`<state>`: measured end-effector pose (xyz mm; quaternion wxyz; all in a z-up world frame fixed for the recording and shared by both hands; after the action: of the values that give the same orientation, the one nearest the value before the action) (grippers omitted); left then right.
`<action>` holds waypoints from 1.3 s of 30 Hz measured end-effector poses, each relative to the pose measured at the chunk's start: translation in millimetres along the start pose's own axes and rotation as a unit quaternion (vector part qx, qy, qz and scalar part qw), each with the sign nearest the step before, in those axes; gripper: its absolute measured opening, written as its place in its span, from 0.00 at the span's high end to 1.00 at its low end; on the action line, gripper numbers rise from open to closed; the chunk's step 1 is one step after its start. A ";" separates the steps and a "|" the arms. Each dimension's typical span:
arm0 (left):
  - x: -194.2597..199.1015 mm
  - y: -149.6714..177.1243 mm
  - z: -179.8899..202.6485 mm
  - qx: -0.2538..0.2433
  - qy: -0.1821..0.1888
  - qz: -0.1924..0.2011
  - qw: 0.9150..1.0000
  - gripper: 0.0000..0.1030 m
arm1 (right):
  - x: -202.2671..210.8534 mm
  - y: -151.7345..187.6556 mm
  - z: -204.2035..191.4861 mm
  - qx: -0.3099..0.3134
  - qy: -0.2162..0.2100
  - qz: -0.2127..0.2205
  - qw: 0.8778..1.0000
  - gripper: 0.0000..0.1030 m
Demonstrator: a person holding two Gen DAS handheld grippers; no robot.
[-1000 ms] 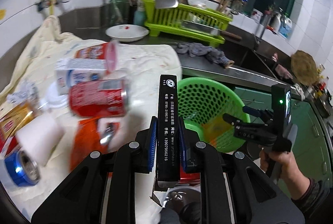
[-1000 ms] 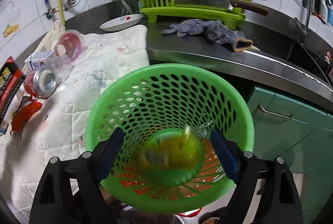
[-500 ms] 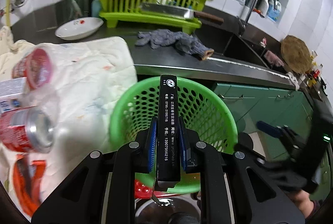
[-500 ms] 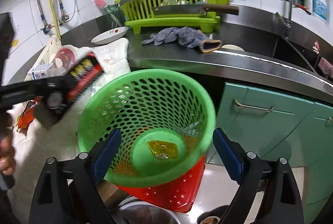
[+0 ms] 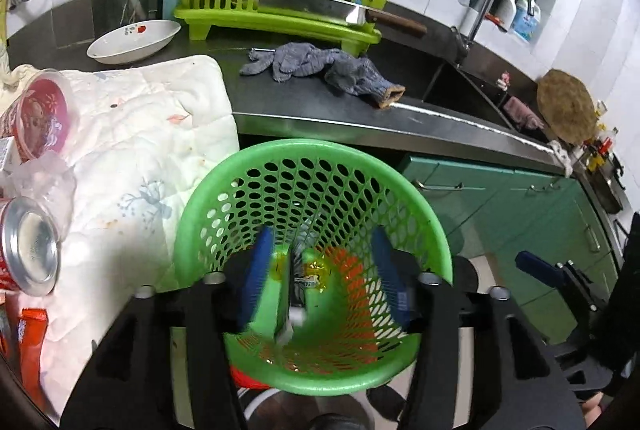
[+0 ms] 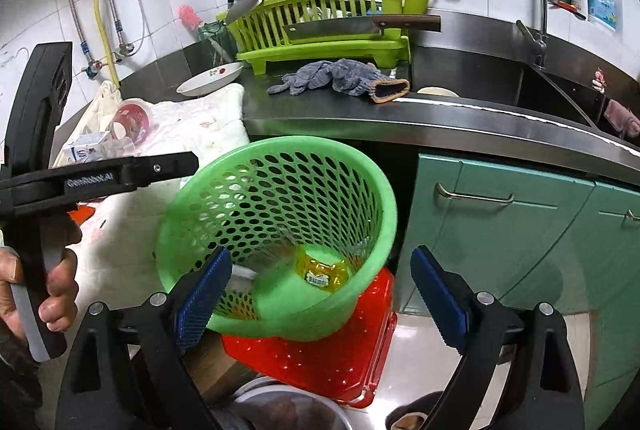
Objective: Collect trash
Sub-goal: 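Grasp the paper cup with the left tool while the right tool grasps the orange wrapper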
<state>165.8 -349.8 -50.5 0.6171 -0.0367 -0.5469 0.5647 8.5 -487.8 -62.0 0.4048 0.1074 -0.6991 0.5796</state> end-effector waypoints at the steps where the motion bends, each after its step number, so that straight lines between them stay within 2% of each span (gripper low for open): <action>1: 4.7 0.4 0.1 -0.001 -0.003 0.002 1.000 0.45 | 1.6 0.1 -3.0 0.002 -0.002 0.000 1.000 0.15; 8: 54.9 8.8 -5.8 -0.017 -0.026 0.027 0.999 0.45 | 14.7 -1.5 -31.2 0.020 -0.030 0.004 0.999 0.14; 13: 102.1 21.9 -25.9 -0.016 -0.068 0.040 0.997 0.45 | 21.5 -3.6 -65.5 0.033 -0.071 -0.003 0.997 0.14; 21: 177.0 50.0 -69.6 0.018 -0.126 0.062 0.990 0.45 | 32.6 -6.6 -134.7 0.078 -0.133 -0.015 0.988 0.14; 28: 235.7 75.4 -115.0 0.053 -0.178 0.074 0.980 0.44 | 36.2 -8.2 -202.4 0.110 -0.193 -0.038 0.974 0.14; 32: 255.8 90.0 -137.4 0.077 -0.187 0.082 0.976 0.44 | 31.6 -8.4 -235.9 0.121 -0.209 -0.051 0.969 0.14; 39: 271.4 102.9 -165.9 0.128 -0.170 0.100 0.972 0.44 | 21.6 -10.4 -288.1 0.122 -0.232 -0.078 0.962 0.14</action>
<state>153.0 -17.9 -12.9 0.4547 0.0847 -0.5606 0.6868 128.1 -225.6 -39.4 0.2593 0.3420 -0.6874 0.5859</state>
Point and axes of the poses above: each gripper's, at about its wrist camera, not at the fingertips, and x roughly against the way its jaws point, z to its right, y to its underside, the point moved 1 cm from there along -x, roughly the way its jaws point, and after that the axes turned 13 degrees about y, right-handed, at the moved point
